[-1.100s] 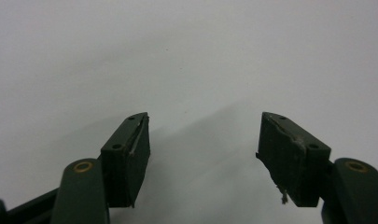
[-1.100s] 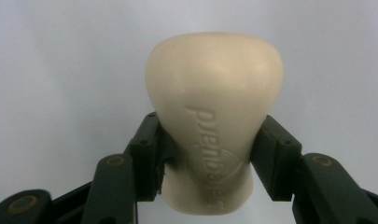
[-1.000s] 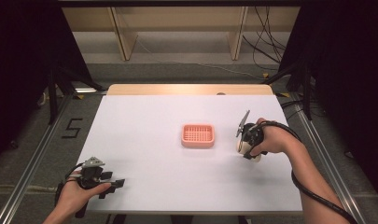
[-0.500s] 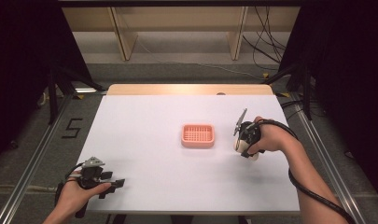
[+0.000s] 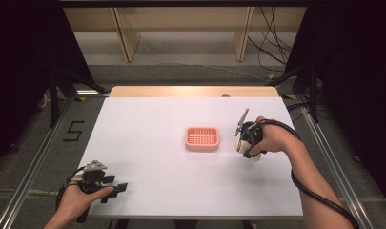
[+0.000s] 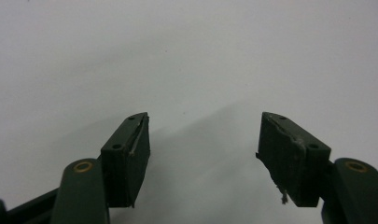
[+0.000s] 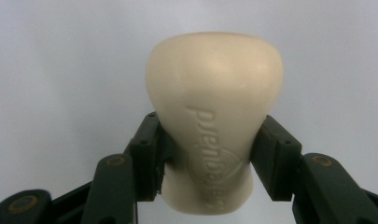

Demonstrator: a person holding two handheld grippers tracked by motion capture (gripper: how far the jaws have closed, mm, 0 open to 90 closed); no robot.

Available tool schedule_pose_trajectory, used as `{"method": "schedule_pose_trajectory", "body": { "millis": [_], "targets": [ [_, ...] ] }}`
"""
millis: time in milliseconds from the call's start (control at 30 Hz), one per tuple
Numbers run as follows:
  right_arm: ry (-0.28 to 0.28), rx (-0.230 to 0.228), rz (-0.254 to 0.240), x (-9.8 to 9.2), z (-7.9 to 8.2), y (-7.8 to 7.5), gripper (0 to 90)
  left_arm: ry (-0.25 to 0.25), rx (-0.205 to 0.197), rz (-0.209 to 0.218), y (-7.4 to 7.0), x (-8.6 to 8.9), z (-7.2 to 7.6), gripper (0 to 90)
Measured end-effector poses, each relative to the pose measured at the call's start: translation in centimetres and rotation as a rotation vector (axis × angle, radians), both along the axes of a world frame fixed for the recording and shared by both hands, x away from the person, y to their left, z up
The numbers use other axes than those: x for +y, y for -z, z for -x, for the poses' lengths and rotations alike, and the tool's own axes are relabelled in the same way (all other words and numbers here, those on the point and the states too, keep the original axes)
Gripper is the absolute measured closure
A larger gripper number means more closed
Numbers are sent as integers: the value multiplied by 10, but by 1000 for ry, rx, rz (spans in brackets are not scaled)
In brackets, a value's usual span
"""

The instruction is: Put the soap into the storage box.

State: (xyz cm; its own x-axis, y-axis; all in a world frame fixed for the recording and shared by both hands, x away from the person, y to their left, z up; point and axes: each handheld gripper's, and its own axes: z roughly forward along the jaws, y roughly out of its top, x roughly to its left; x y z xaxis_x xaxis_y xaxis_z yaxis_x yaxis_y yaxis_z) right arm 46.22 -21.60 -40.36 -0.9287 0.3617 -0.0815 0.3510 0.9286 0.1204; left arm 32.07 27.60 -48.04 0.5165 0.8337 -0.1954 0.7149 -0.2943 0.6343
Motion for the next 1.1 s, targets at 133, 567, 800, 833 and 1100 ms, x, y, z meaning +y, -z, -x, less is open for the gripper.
{"method": "schedule_pose_trajectory", "body": {
  "millis": [133, 567, 800, 833, 1100],
  "targets": [
    [1, -8, -1, 3, -2, 0, 504, 0, -1, 1, 0, 0, 0, 337],
    [-5, -16, -12, 12, -8, -5, 504, -6, -8, -1, 0, -1, 0, 337],
    [-19, -26, -21, 19, -11, -4, 504, 7, -4, -1, -1, 0, 0, 337],
    [-4, -25, -25, 21, -10, -5, 504, 7, -4, -1, -1, 0, 0, 337],
    [7, -30, -21, 26, -12, -7, 504, 7, -5, -1, -1, 0, 0, 337]
  ]
}}
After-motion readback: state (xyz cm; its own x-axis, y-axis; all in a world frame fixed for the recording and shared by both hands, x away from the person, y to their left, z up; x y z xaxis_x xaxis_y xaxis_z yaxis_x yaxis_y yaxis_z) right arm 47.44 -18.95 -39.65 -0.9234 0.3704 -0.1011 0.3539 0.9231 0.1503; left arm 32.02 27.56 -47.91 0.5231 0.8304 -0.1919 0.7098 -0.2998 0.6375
